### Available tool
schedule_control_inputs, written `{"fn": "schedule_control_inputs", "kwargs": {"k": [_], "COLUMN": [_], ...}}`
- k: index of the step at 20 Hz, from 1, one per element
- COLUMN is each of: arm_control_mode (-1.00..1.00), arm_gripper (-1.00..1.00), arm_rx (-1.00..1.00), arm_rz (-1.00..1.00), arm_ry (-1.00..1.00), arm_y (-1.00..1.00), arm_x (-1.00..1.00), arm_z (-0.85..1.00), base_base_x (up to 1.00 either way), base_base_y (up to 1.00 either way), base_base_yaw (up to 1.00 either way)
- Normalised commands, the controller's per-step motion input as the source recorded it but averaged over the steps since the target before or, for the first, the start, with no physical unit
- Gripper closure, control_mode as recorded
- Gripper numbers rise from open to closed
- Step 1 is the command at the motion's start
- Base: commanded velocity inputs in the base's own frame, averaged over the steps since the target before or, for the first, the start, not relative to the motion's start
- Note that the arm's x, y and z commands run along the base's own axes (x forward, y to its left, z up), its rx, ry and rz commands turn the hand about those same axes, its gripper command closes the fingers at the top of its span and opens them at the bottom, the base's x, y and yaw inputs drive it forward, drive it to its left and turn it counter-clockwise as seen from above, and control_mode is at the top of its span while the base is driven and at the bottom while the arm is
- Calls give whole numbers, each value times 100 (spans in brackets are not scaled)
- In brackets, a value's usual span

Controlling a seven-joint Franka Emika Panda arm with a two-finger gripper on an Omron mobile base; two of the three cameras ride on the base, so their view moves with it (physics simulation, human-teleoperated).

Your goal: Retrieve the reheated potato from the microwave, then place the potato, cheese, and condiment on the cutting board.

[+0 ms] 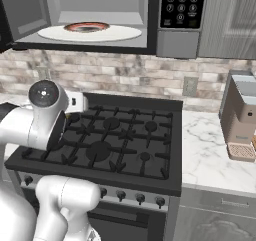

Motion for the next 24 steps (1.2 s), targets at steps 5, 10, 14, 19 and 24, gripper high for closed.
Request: {"fn": "schedule_control_inputs", "kwargs": {"k": [5, 10, 14, 19, 24], "arm_control_mode": [-100, -100, -100, -100, -100], "arm_gripper": [100, 100, 100, 100, 100], "arm_rx": [-1, 0, 0, 0, 0], "arm_rz": [-1, 0, 0, 0, 0], "arm_ry": [0, 0, 0, 0, 0], "arm_y": [1, 0, 0, 0, 0], "arm_x": [3, 0, 0, 0, 0], "arm_z": [-3, 0, 0, 0, 0], "base_base_x": [0, 0, 0, 0, 0], "base_base_y": [0, 0, 0, 0, 0], "base_base_yaw": [0, 0, 0, 0, 0]}}
